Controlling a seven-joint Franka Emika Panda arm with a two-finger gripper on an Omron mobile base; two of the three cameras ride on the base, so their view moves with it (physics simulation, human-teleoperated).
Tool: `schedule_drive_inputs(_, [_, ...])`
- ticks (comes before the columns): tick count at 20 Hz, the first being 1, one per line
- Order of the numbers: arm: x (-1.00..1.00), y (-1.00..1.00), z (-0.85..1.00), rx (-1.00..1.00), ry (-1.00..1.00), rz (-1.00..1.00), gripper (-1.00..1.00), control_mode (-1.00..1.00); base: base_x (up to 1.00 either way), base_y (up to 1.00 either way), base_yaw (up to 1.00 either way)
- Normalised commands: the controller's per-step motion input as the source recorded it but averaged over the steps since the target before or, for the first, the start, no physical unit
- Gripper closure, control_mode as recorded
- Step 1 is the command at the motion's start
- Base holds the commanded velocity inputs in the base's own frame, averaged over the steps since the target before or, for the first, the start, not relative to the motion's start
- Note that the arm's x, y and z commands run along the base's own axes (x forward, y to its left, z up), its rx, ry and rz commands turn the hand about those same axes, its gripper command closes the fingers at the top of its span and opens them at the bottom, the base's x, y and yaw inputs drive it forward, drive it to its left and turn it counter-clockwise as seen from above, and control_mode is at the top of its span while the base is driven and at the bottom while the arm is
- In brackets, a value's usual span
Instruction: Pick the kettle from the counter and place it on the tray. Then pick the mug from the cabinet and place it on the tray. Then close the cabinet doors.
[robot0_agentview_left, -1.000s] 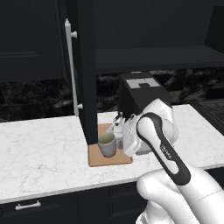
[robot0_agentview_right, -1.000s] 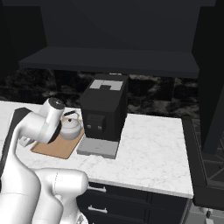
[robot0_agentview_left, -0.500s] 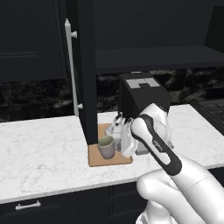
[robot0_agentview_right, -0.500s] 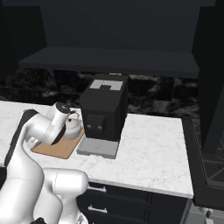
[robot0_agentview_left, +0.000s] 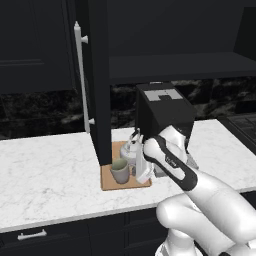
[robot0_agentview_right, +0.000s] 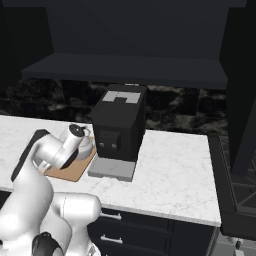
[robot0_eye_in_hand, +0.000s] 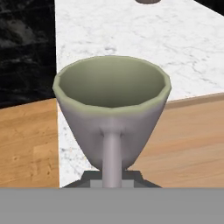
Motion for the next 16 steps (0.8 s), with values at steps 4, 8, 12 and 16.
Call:
schedule_drive_inputs(4, [0.33, 0.00, -0.33, 0.00, 0.00, 0.00, 1.00, -1.00, 0.00, 0.00, 0.00])
schedule_drive_inputs(8, [0.39, 0.00, -0.29, 0.00, 0.00, 0.00, 1.00, -1.00, 0.00, 0.00, 0.00])
schedule_drive_inputs(12, [0.37, 0.00, -0.23, 0.00, 0.00, 0.00, 1.00, -1.00, 0.00, 0.00, 0.00])
schedule_drive_inputs(16, [0.30, 0.00, -0.26, 0.00, 0.00, 0.00, 1.00, -1.00, 0.00, 0.00, 0.00])
